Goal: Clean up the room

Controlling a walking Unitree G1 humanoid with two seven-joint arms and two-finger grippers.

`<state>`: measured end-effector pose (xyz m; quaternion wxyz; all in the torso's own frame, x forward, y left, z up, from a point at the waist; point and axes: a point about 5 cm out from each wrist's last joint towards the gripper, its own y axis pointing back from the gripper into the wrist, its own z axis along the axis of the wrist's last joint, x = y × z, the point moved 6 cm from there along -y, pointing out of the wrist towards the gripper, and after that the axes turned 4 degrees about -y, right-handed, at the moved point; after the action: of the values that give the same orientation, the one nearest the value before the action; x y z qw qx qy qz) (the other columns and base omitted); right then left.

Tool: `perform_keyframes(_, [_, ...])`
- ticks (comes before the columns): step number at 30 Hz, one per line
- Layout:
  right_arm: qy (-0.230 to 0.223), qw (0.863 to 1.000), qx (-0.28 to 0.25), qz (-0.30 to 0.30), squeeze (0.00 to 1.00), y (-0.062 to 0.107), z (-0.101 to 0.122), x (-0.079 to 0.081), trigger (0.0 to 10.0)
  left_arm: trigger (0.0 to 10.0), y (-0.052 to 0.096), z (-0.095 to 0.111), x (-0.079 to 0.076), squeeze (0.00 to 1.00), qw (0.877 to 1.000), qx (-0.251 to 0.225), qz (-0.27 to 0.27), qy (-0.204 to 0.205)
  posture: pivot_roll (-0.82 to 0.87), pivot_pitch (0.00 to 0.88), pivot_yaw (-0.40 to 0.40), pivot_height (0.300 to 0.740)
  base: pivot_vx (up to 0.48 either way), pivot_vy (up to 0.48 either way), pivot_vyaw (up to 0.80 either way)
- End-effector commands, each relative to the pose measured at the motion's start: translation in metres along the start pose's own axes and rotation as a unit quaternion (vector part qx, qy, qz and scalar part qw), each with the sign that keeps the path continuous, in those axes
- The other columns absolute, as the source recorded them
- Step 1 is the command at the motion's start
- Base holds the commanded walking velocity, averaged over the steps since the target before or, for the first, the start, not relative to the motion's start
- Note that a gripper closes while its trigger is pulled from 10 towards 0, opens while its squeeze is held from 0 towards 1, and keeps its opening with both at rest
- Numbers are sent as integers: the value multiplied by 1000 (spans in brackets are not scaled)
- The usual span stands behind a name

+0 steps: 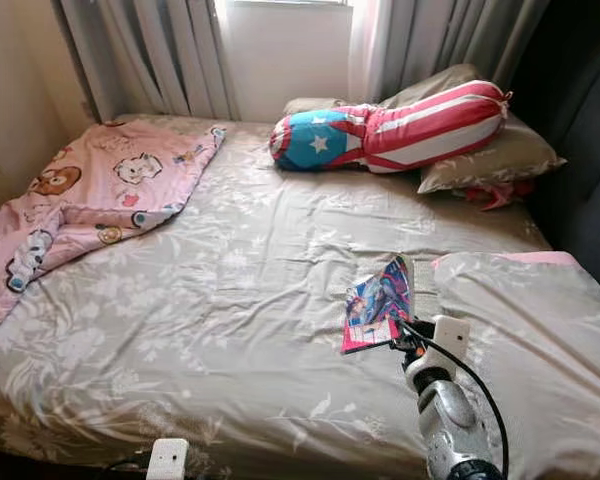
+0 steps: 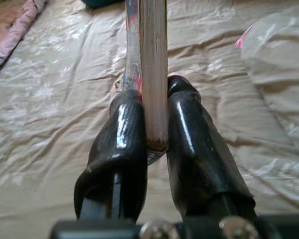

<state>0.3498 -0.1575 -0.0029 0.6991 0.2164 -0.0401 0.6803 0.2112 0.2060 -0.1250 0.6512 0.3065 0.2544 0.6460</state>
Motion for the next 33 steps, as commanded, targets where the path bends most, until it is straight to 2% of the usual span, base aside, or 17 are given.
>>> perform_keyframes(1, [0,1000,-21,10,0,-4,11,8,10000,10000,2,-8,4,0,1000,14,3,-1,49,0,-50,726,0,0,0])
perform_keyframes(21, [4,1000,-17,6,0,-3,9,6,10000,10000,3,-9,4,0,1000,14,1,4,48,0,-50,726,0,0,0])
perform_keyframes(27, [16,999,-17,-23,0,-5,11,-3,10000,10000,2,-9,2,0,1000,16,-1,3,49,0,-51,726,256,0,0])
perform_keyframes(33, [15,999,-17,-28,0,-5,12,-5,10000,10000,3,-11,2,0,1000,20,0,1,50,0,-51,726,259,0,-589])
